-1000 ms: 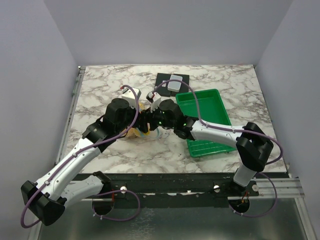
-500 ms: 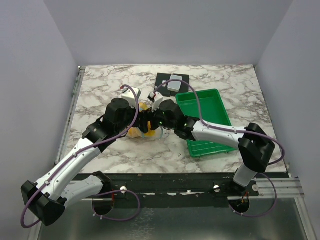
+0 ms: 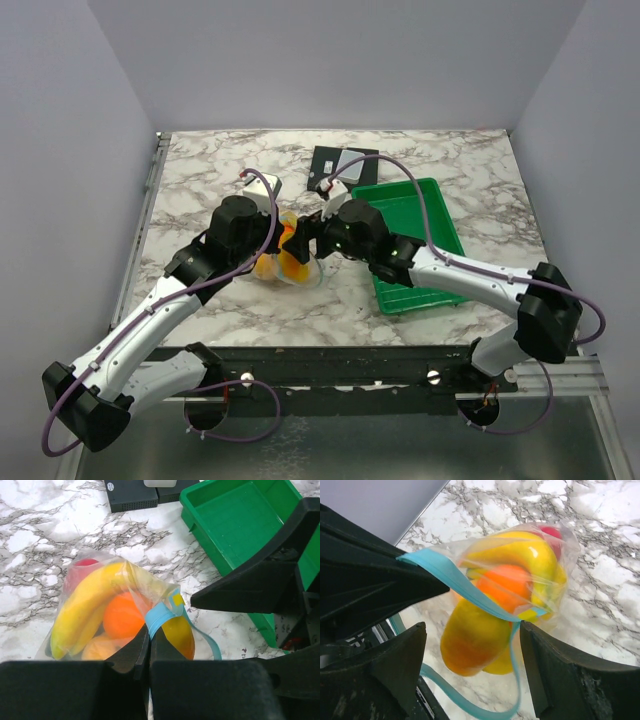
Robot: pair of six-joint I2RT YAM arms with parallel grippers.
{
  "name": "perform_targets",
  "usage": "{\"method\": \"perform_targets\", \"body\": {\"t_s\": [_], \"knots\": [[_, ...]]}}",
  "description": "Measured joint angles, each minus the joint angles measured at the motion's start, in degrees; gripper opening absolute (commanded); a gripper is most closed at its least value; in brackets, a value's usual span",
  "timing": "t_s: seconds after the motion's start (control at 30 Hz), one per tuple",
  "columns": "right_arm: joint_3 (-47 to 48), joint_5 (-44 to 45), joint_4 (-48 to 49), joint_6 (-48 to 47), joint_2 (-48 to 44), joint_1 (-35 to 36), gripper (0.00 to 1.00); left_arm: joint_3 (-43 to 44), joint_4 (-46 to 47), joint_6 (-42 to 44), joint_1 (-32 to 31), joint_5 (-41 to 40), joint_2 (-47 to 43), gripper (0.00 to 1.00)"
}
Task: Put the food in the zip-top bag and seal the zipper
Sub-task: Place the fake fruit in the zipper food storage bag, then adjust the zipper food storage bag at the center of the board.
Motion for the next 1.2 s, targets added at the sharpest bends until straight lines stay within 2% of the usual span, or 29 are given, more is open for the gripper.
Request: {"method": "perform_targets", "body": {"t_s": [0.3, 0.63, 1.0, 1.1, 1.2], "knots": [[-4.98, 5.64, -4.85, 4.39, -4.90, 0.24, 0.72, 0.00, 0.00, -0.28, 0.00, 0.02, 0.00, 0.00], [-12.46, 6.25, -5.88, 10.69, -8.94, 0.39, 0.66, 0.00, 0.00, -0.31, 0.22, 0.04, 0.02, 0.00], [-13.73, 5.88, -3.65, 15.65, -4.94, 3.45, 0.61, 0.00, 0.00, -0.33, 0.22, 0.07, 0.04, 0.00], [-13.20, 5.90, -3.39, 16.55, -2.69, 4.31, 0.55, 0.00, 0.00, -0.31, 0.22, 0.09, 0.09, 0.00], [-11.74, 6.75, -3.82, 17.18, -0.66, 4.50, 0.36, 0.00, 0.00, -0.33, 0.22, 0.09, 0.09, 0.00]]}}
